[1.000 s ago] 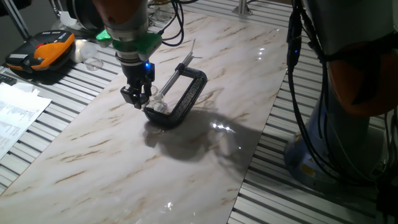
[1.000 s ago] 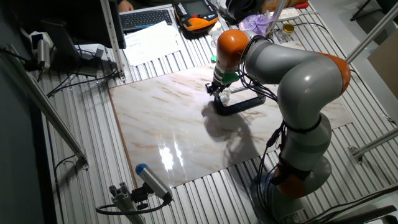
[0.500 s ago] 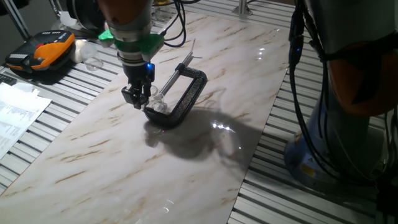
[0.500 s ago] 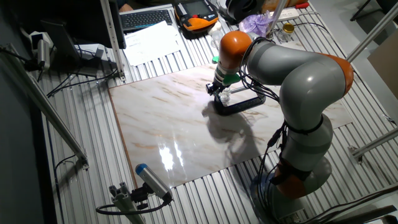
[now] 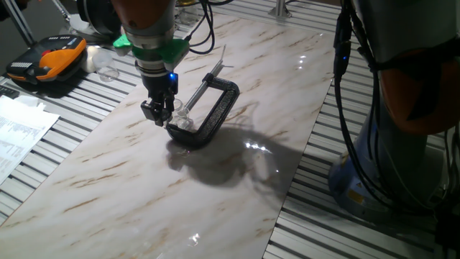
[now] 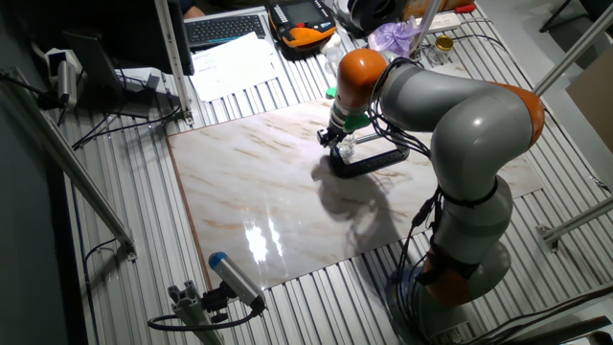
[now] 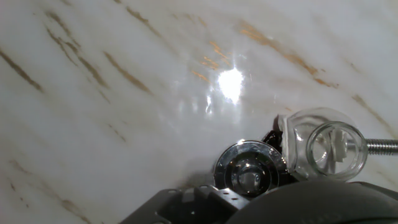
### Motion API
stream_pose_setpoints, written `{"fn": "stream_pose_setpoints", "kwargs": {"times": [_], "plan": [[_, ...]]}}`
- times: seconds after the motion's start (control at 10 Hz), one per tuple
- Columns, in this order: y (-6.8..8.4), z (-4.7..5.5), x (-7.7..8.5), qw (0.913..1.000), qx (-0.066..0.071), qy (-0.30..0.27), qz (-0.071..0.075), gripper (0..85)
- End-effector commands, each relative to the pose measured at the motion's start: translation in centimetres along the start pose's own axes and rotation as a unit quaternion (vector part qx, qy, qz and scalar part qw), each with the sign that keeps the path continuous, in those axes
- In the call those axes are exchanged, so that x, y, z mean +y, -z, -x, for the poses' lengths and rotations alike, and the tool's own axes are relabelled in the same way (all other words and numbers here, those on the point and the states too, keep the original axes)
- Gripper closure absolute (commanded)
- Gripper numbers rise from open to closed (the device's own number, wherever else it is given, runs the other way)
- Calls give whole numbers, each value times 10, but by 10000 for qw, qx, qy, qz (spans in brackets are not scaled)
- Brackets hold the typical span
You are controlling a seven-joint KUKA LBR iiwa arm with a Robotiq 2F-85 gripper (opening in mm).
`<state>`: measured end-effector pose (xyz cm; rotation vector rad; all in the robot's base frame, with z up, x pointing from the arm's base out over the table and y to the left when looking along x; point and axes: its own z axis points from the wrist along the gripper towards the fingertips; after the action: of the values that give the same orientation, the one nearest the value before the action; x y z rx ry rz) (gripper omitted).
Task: Screw the lid onto the jar
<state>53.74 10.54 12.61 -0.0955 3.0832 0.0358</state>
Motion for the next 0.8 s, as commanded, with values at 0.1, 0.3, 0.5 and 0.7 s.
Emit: {"fn": "stream_pose_setpoints", "kwargs": {"times": [0.1,0.3,0.5,0.7], "plan": [[0,0,0,9999,57,-159,-24,850],[0,0,0,9997,203,-131,-36,850],[0,0,0,9996,254,-103,20,850],[0,0,0,10000,3,-20,6,850]]}}
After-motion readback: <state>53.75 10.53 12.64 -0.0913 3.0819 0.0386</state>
